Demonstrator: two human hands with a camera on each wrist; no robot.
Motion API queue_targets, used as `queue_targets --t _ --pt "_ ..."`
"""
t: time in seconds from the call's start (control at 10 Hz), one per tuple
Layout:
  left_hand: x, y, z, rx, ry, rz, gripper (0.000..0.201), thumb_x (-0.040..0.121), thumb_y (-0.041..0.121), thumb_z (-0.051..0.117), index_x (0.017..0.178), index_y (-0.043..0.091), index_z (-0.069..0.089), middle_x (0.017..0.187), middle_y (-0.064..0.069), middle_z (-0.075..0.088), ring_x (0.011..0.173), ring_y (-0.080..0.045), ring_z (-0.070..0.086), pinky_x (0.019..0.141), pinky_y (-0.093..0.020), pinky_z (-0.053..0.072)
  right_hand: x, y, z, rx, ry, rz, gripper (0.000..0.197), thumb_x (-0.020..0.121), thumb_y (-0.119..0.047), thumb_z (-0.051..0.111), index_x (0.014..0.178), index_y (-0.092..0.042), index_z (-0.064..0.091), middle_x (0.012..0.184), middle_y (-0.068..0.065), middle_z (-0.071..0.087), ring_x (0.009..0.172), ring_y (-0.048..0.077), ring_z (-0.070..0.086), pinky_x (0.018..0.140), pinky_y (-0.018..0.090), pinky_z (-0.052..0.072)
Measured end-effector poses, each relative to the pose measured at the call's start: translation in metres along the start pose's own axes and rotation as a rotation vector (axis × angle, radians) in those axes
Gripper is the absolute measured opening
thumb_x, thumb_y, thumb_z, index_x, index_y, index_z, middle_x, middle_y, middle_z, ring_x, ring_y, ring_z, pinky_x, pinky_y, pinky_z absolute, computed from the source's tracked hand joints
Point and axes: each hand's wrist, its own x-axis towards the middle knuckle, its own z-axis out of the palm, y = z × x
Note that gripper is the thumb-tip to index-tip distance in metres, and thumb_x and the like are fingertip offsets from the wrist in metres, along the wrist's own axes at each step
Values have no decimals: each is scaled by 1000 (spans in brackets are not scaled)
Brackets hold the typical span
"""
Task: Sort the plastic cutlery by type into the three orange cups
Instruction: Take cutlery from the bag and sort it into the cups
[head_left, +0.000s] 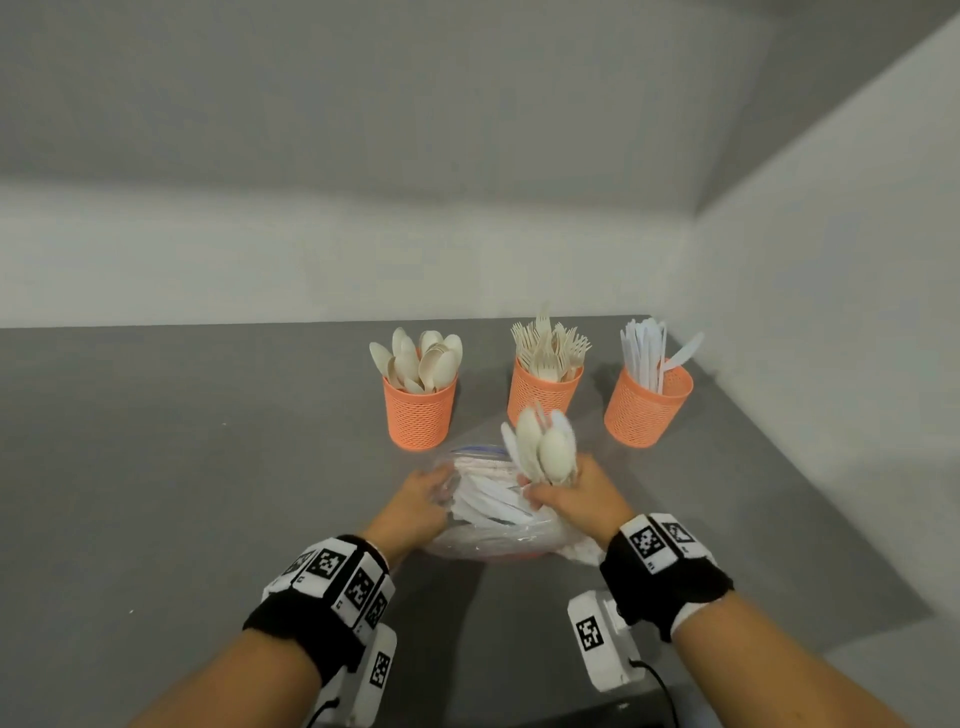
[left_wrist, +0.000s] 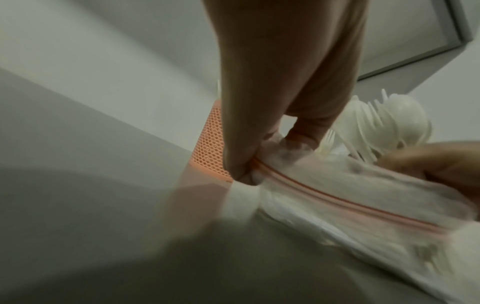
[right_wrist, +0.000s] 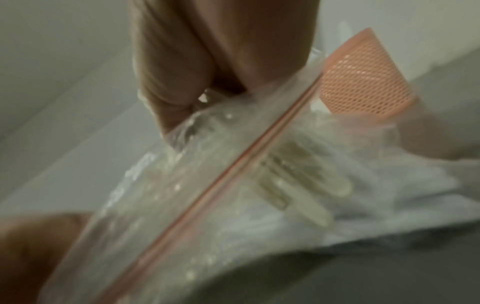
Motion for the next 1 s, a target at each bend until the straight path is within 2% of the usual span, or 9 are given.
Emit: queue_targets --t 0.1,0.3,0.4,0.5,0.6,0.7,0.8,0.9,1.0 --pt "0 2 3 339 9 -9 62 90 11 54 145 16 26 142 -14 33 130 -30 39 108 -32 30 -4 -15 -8 284 45 -12 7 77 1 67 75 -5 65 65 8 64 65 17 61 75 33 52" --pt "-7 6 -3 484 6 -153 61 85 18 54 141 18 29 139 -17 28 131 -35 35 111 -40 31 2 -32 -22 790 29 -38 3 83 -4 59 82 -6 59 61 2 62 58 14 61 65 26 54" --pt "-15 26 -3 563 259 64 41 84 23 55 124 22 51 142 -12 28 135 -33 28 114 -48 24 0 -40 -21 931 -35 -28 11 77 -6 62 85 -6 54 60 4 57 55 14 57 62 27 54" --pt "-26 61 1 218 263 330 37 89 42 53 119 21 56 140 -2 34 129 -20 38 107 -37 34 -7 -42 -15 764 -60 -19 14 78 1 63 88 -8 58 64 4 56 60 15 56 61 26 51" --pt "-32 86 13 -101 -61 215 55 81 59 55 125 27 49 124 8 55 113 -12 55 98 -36 45 -15 -62 20 525 69 -238 15 80 -1 62 95 0 64 78 5 65 75 13 65 67 20 49" --pt "-31 90 25 -411 -134 144 34 86 42 59 113 22 57 106 -2 69 99 -18 66 90 -42 54 -27 -63 24 -694 -312 32 36 83 -8 58 116 3 53 102 6 61 106 21 61 78 3 42" --pt "-20 87 22 -722 -72 121 25 91 29 56 109 13 61 92 -7 73 87 -18 70 71 -32 59 -20 -65 16 -177 -165 -293 56 79 -4 63 129 -10 39 122 10 50 115 20 54 89 14 47" --pt "-10 83 12 -910 -122 63 27 93 28 51 103 5 62 87 -13 73 83 -22 72 70 -34 59 -17 -56 13 -32 -206 -278 48 90 -9 53 135 -16 41 129 6 53 120 14 52 101 25 42" --pt "-6 83 10 -921 -169 54 30 92 28 51 100 2 65 97 -17 71 90 -25 70 84 -38 55 -13 -53 14 92 -54 -317 38 94 -9 46 132 -15 47 112 2 63 105 10 60 94 18 46"
